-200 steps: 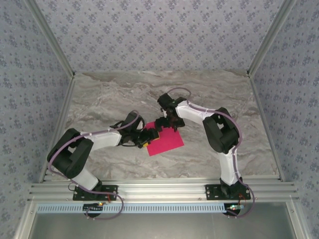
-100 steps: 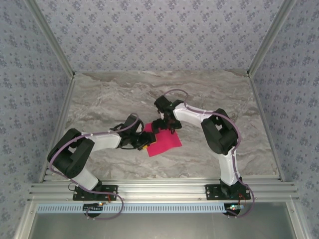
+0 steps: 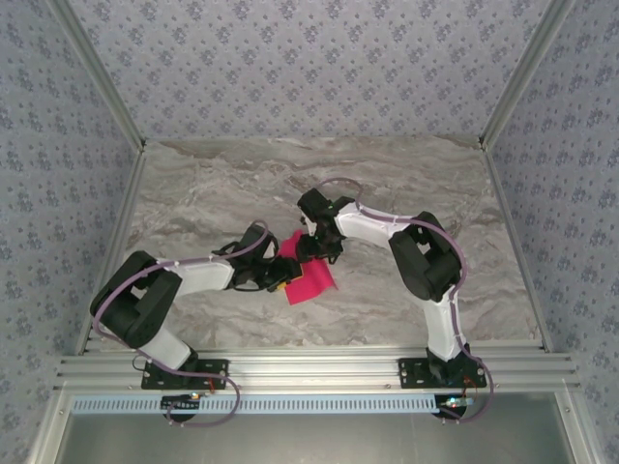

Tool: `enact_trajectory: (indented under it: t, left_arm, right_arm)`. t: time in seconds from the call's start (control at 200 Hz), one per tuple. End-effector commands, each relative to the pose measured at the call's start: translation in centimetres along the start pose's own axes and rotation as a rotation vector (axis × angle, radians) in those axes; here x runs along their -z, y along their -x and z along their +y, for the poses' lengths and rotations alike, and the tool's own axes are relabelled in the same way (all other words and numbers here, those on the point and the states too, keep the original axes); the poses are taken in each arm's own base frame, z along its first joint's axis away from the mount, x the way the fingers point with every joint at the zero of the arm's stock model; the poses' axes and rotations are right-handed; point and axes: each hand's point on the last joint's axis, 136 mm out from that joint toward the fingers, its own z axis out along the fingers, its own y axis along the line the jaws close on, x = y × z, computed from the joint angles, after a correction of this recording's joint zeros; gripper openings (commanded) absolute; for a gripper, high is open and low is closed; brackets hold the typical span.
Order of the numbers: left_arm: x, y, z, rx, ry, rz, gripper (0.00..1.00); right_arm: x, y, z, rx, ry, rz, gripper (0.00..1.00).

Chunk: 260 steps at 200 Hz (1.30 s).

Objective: Fold a paper plane with a square sheet of paper (fold left side to right side)
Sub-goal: Pick up the square sheet of paper from the center of the table, then place a square sheet of paper at the center of the table.

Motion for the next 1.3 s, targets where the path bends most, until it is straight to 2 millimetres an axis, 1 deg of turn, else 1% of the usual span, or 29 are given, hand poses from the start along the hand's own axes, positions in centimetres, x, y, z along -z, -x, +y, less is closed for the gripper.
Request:
enact_trajectory:
  t: [0.0, 0.03, 0.045, 0.12, 0.26, 0.345, 0.37, 0.39, 0.4, 0.42, 0.525, 0.595, 0.695, 0.78, 0.829, 0.894, 0.954, 1.004, 1.074, 1.159, 1.199, 1.294]
  left_arm:
    - [2.2, 1.8, -1.1, -0.012, -0.05, -0.062, 0.5]
    - [2.9, 2.2, -1.4, -0.011, -0.066, -0.074, 0.51]
    - [3.3, 2.4, -1.5, -0.011, -0.075, -0.078, 0.51]
    - [5.3, 3.5, -2.0, -0.012, -0.116, -0.111, 0.56]
    - [9.2, 5.3, -2.8, 0.006, -0.212, -0.176, 0.64]
    - [11.6, 6.2, -3.5, 0.008, -0.285, -0.204, 0.68]
    - [12.2, 6.4, -3.9, 0.003, -0.307, -0.213, 0.69]
    - [12.6, 6.4, -4.2, -0.002, -0.325, -0.215, 0.71]
    - [13.0, 6.5, -4.4, -0.006, -0.334, -0.219, 0.71]
    - [13.4, 6.6, -4.9, -0.015, -0.353, -0.225, 0.72]
    - [16.2, 6.8, -8.0, -0.082, -0.471, -0.254, 0.78]
    - [18.1, 7.0, -10.3, -0.134, -0.548, -0.28, 0.82]
    - [20.4, 7.2, -13.1, -0.192, -0.637, -0.312, 0.87]
    - [21.7, 7.1, -15.1, -0.234, -0.692, -0.325, 0.89]
    - [22.4, 6.9, -16.4, -0.266, -0.725, -0.33, 0.9]
    - [23.1, 6.4, -18.2, -0.316, -0.771, -0.333, 0.92]
    - [23.7, 5.9, -19.9, -0.359, -0.813, -0.332, 0.93]
    - [24.2, 5.5, -21.2, -0.393, -0.848, -0.332, 0.93]
    - [24.7, 4.8, -22.7, -0.433, -0.889, -0.325, 0.93]
    - [24.4, 4.1, -23.9, -0.463, -0.898, -0.303, 0.89]
    - [24.3, 4.0, -24.2, -0.469, -0.897, -0.297, 0.83]
    - [23.5, 3.8, -24.2, -0.47, -0.879, -0.288, 0.63]
  right_arm:
    - [0.1, -1.9, 1.7, -0.008, 0.107, 0.054, 0.48]
    - [0.4, -1.9, 1.9, -0.009, 0.127, 0.049, 0.45]
    - [0.7, -1.4, 2.3, -0.003, 0.149, 0.025, 0.44]
    - [1.7, -0.8, 3.2, 0.002, 0.226, -0.014, 0.37]
    - [4.0, 0.1, 4.9, 0.004, 0.396, -0.073, 0.3]
    - [6.4, 0.6, 5.6, 0.007, 0.5, -0.129, 0.28]
    - [7.3, 0.9, 5.7, 0.01, 0.532, -0.154, 0.28]
    - [8.4, 1.4, 6.1, 0.018, 0.569, -0.183, 0.28]
    - [8.2, 0.8, 5.9, 0.011, 0.579, -0.172, 0.27]
    - [8.5, 0.7, 5.9, 0.005, 0.604, -0.179, 0.27]
    - [13.2, 0.9, 6.3, 0.035, 0.721, -0.272, 0.27]
    - [16.4, 0.7, 6.7, 0.073, 0.774, -0.325, 0.27]
    - [21.1, 0.1, 7.5, 0.13, 0.852, -0.398, 0.27]
    - [24.8, -0.4, 8.5, 0.18, 0.911, -0.463, 0.27]
    - [26.8, -0.5, 9.0, 0.178, 0.942, -0.496, 0.28]
    - [29.2, -0.8, 9.7, 0.198, 0.978, -0.546, 0.28]
    - [30.9, -0.9, 10.1, 0.21, 0.999, -0.582, 0.28]
    - [31.8, -1.0, 10.3, 0.211, 1.006, -0.598, 0.29]
    - [32.6, -1.0, 10.5, 0.209, 1.016, -0.606, 0.29]
    - [32.9, -1.0, 10.6, 0.203, 1.024, -0.611, 0.29]
    - [32.9, -1.0, 10.5, 0.197, 1.019, -0.613, 0.29]
    - [32.2, -0.8, 9.9, 0.175, 0.984, -0.615, 0.3]
